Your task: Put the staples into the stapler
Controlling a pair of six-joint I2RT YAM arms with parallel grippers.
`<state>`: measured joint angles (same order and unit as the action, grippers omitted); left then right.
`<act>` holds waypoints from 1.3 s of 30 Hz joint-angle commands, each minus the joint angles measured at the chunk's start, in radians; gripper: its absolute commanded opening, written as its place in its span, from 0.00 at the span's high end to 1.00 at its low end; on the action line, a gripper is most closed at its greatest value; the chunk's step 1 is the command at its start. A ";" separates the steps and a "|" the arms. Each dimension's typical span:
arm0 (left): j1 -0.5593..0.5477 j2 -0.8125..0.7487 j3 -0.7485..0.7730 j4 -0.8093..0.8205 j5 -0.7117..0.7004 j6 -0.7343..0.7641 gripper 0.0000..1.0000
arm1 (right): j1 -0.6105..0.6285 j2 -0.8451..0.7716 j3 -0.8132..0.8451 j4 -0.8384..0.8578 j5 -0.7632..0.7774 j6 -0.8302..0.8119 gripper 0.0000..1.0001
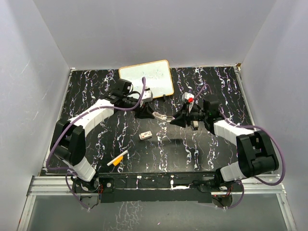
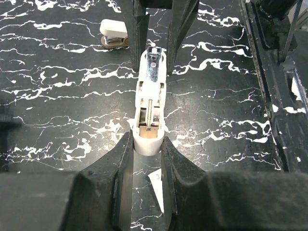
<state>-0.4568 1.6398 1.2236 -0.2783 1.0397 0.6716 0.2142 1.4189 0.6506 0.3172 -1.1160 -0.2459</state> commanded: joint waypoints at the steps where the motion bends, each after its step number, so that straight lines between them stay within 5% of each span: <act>1: 0.037 -0.062 -0.036 0.030 0.018 0.031 1.00 | -0.018 0.056 0.006 0.038 0.155 0.032 0.92; 21: 0.094 0.250 0.110 -0.043 0.015 0.207 1.00 | 0.143 0.433 0.298 -0.152 0.459 0.138 0.86; 31: 0.095 0.327 0.095 -0.117 0.003 0.333 1.00 | 0.219 0.440 0.150 0.064 0.557 0.177 0.83; 39: 0.094 0.305 0.050 -0.134 -0.015 0.399 1.00 | 0.265 0.350 0.014 0.128 0.633 0.151 0.68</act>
<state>-0.3565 1.9808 1.2968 -0.3527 0.9951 1.0080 0.4606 1.8015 0.7269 0.4568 -0.5632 -0.0986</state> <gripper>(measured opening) 0.197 0.337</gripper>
